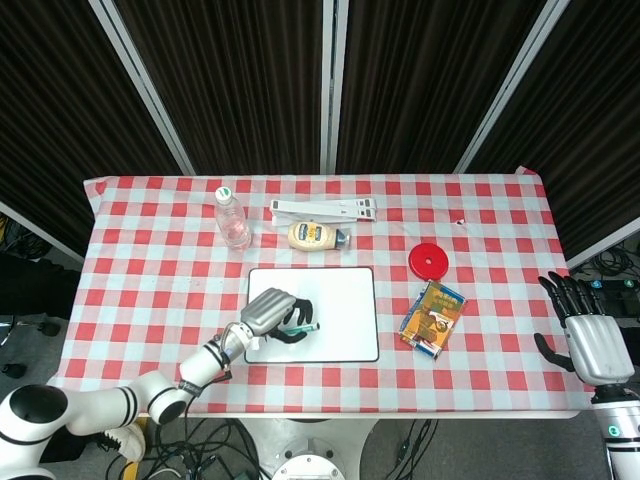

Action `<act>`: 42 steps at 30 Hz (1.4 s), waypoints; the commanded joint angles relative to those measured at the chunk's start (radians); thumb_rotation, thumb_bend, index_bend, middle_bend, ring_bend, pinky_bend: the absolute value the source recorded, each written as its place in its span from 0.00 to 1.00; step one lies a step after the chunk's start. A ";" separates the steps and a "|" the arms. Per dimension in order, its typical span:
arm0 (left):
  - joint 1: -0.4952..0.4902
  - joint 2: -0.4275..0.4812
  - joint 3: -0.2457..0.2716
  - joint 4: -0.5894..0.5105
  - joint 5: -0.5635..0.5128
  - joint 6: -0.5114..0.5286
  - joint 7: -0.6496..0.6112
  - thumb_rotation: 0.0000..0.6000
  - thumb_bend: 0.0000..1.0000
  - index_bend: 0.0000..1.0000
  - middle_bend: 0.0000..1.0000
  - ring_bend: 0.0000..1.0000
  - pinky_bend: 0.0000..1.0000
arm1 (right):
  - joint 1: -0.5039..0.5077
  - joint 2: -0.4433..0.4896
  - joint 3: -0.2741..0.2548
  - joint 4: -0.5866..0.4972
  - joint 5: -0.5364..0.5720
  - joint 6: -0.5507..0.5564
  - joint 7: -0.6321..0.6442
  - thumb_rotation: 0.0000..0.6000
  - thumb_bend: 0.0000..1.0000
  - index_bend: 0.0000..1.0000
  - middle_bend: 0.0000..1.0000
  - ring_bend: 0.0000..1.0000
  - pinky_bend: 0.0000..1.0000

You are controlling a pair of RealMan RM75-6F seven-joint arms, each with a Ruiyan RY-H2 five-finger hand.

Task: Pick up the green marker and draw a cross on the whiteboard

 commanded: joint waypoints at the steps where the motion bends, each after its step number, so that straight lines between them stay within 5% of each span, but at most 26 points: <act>1: -0.007 0.000 -0.013 0.016 -0.009 -0.009 -0.010 1.00 0.41 0.57 0.59 0.63 0.91 | -0.002 0.002 0.000 -0.002 0.003 0.001 -0.002 1.00 0.27 0.00 0.04 0.00 0.00; 8: 0.008 0.031 -0.007 0.072 -0.006 0.019 0.074 1.00 0.41 0.57 0.59 0.62 0.91 | -0.002 0.003 0.000 -0.004 0.009 -0.004 -0.003 1.00 0.27 0.00 0.04 0.00 0.00; 16: 0.032 0.174 0.032 0.031 -0.111 -0.060 0.422 1.00 0.41 0.56 0.58 0.61 0.88 | 0.006 -0.006 0.000 0.002 0.006 -0.015 -0.001 1.00 0.27 0.00 0.04 0.00 0.00; 23: 0.040 0.195 0.037 -0.004 -0.243 -0.106 0.625 1.00 0.41 0.55 0.55 0.60 0.87 | 0.005 -0.008 -0.001 0.002 0.002 -0.011 -0.003 1.00 0.27 0.00 0.04 0.00 0.00; 27: 0.039 0.200 0.028 -0.041 -0.326 -0.123 0.687 1.00 0.35 0.31 0.40 0.49 0.81 | 0.001 -0.007 -0.002 -0.003 0.003 -0.005 -0.007 1.00 0.27 0.00 0.04 0.00 0.00; 29: 0.050 0.199 0.022 -0.061 -0.345 -0.088 0.710 1.00 0.32 0.19 0.30 0.41 0.75 | 0.000 -0.006 -0.002 -0.004 0.005 -0.004 -0.008 1.00 0.27 0.00 0.04 0.00 0.00; 33: 0.107 0.237 0.005 -0.146 -0.360 0.031 0.702 1.00 0.30 0.13 0.18 0.27 0.60 | -0.006 0.000 -0.001 -0.007 0.008 0.004 -0.009 1.00 0.27 0.00 0.04 0.00 0.00; 42: 0.364 0.453 0.042 -0.282 -0.230 0.361 0.433 1.00 0.27 0.14 0.17 0.26 0.50 | -0.026 0.005 0.000 -0.002 0.024 0.024 0.002 1.00 0.27 0.00 0.04 0.00 0.00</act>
